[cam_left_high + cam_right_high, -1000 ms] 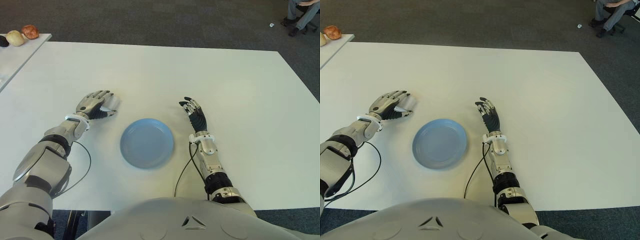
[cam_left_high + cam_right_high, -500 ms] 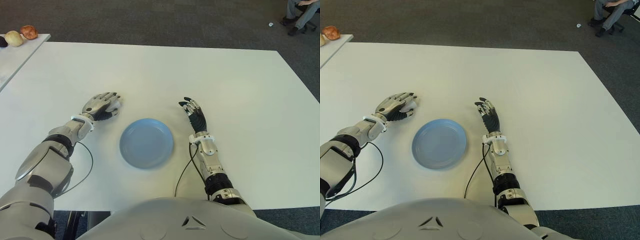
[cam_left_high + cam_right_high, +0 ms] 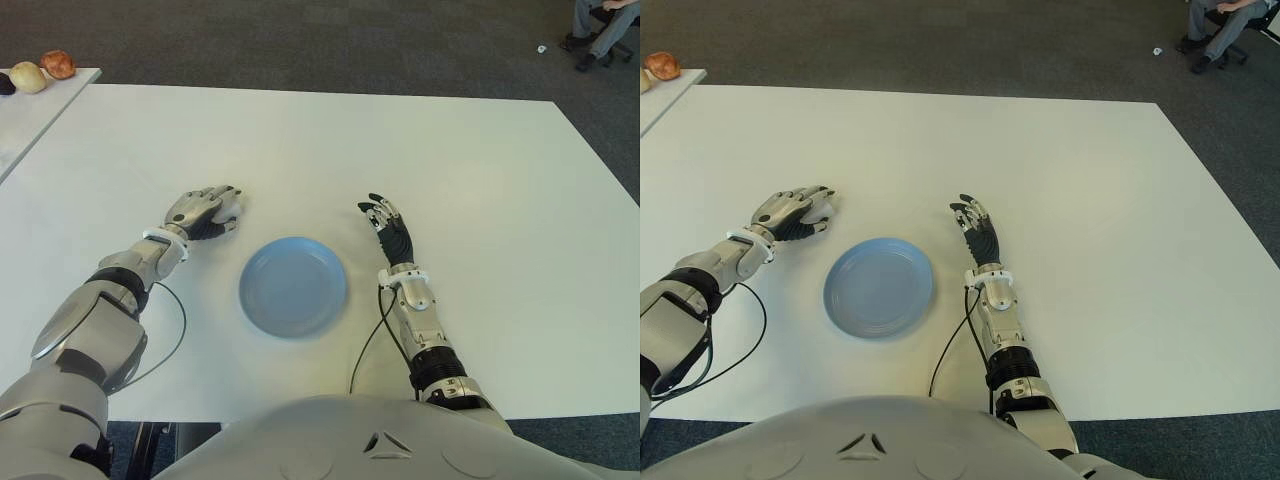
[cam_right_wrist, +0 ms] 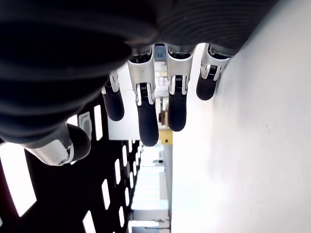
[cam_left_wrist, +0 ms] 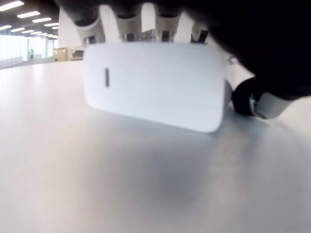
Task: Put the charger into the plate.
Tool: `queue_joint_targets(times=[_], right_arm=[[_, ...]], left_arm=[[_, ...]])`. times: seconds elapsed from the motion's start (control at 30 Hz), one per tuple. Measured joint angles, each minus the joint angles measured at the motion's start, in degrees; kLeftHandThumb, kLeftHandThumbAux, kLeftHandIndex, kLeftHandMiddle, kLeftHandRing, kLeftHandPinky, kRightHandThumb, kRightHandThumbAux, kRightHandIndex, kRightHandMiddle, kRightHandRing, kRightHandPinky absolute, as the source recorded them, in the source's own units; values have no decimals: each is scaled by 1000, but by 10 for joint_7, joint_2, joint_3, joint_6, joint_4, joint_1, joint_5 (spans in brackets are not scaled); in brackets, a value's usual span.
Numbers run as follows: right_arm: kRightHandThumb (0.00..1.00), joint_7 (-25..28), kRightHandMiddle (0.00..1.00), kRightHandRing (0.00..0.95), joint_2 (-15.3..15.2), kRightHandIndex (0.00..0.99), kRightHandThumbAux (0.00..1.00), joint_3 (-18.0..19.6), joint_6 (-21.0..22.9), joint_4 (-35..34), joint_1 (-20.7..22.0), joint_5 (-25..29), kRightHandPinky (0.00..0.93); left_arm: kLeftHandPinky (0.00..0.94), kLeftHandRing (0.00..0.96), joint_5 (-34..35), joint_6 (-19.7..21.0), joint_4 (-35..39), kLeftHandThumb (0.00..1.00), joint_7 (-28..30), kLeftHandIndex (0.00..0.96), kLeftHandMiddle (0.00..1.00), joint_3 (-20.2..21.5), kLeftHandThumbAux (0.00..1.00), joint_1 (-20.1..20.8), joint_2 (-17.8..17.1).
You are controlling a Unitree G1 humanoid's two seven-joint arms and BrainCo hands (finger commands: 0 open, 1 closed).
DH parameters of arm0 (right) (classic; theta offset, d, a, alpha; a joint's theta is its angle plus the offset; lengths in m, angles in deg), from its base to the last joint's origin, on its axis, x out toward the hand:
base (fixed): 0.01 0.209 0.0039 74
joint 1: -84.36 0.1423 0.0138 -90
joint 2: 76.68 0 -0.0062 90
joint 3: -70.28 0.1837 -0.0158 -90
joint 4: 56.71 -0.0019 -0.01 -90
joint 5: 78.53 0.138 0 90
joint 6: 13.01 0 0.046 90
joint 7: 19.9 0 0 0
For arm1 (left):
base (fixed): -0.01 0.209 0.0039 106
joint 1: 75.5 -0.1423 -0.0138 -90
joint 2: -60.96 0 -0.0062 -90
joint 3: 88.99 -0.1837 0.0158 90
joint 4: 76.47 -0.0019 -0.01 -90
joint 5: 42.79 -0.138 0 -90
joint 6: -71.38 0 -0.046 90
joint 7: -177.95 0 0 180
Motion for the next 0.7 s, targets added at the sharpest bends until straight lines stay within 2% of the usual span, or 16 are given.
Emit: queue_joint_targets(times=[0.03, 0.07, 0.17, 0.2, 0.3, 0.47, 0.7], right_arm=[[0, 0, 313, 215, 0, 163, 452, 0, 1, 0, 0, 0, 19], [0, 1, 314, 216, 0, 162, 452, 0, 1, -1, 0, 1, 20], [0, 3, 314, 217, 0, 162, 454, 0, 1, -3, 0, 2, 23], [0, 4, 315, 217, 0, 162, 456, 0, 1, -3, 0, 2, 25], [0, 5, 314, 217, 0, 162, 457, 0, 1, -3, -1, 3, 27], [0, 5, 305, 210, 0, 159, 455, 0, 1, -1, -1, 3, 16], [0, 4, 306, 210, 0, 163, 457, 0, 1, 0, -1, 3, 16]], left_arm=[[439, 387, 0, 1, 0, 289, 0, 169, 344, 0, 383, 1, 0], [472, 449, 0, 1, 0, 310, -1, 237, 429, 0, 395, 2, 0], [571, 584, 0, 4, 0, 369, -13, 366, 580, -1, 449, 1, 0], [624, 642, -1, 4, 0, 487, -21, 390, 635, -2, 538, 0, 0], [721, 739, -7, 5, 2, 639, -54, 423, 736, -7, 645, -4, 2], [778, 814, -16, 30, 3, 705, -99, 439, 814, -9, 691, -13, 10], [766, 836, -17, 61, 4, 714, -128, 442, 832, -10, 703, -15, 20]])
